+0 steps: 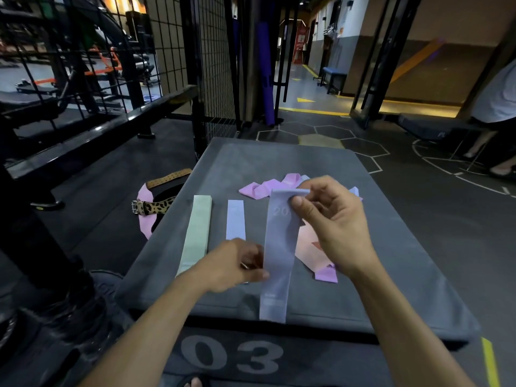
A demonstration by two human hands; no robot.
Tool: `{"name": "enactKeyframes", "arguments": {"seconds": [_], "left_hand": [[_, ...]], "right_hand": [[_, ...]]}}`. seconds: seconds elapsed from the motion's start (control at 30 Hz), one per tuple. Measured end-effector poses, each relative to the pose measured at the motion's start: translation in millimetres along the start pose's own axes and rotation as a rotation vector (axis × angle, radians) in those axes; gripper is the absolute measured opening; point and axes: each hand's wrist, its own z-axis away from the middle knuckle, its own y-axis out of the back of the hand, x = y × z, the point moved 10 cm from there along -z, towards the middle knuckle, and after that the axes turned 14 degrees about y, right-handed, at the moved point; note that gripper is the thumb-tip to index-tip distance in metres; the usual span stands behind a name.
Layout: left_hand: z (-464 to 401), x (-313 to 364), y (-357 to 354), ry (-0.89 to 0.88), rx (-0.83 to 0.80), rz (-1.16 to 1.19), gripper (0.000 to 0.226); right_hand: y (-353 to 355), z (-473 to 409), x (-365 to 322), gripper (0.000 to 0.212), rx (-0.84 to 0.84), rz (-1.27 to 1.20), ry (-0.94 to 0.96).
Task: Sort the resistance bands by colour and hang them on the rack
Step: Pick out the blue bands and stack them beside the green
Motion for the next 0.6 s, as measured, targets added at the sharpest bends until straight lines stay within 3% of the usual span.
{"name": "enactKeyframes", "arguments": {"seconds": [0.03,0.13,0.23,0.33,0.4,0.6], "left_hand": [[1.0,-3.8,-3.6,0.006,-0.018,-0.005,0.003],[-1.0,-9.8,-4.5,0.019,-0.012,0.013,0.021],[-4.9,-15.0,-0.5,0.052,0.006,0.062,0.005],[-10.0,-22.1,3.5,0.105,0.03,0.135,0.009],[-12.1,-26.0,7.9,0.136,0.052,0.154,0.021],[-22.0,-52.3,28.8,0.259,0.113,0.268,0.021]], "right_hand": [[1.6,-2.1,-2.1,0.011,0.014,-0.005,0.011],[6.9,-9.1,-8.9,0.014,0.07,-0.018,0.032],[6.8,-20.5,-10.1,0.016,0.103,-0.022,0.035],[9.0,-39.9,-4.2,0.013,0.14,-0.011,0.031],[11.0,-55.7,5.2,0.011,0.168,-0.001,0.024],[-11.4,-100.0,72.7,0.012,0.13,0.022,-0.097]]}}
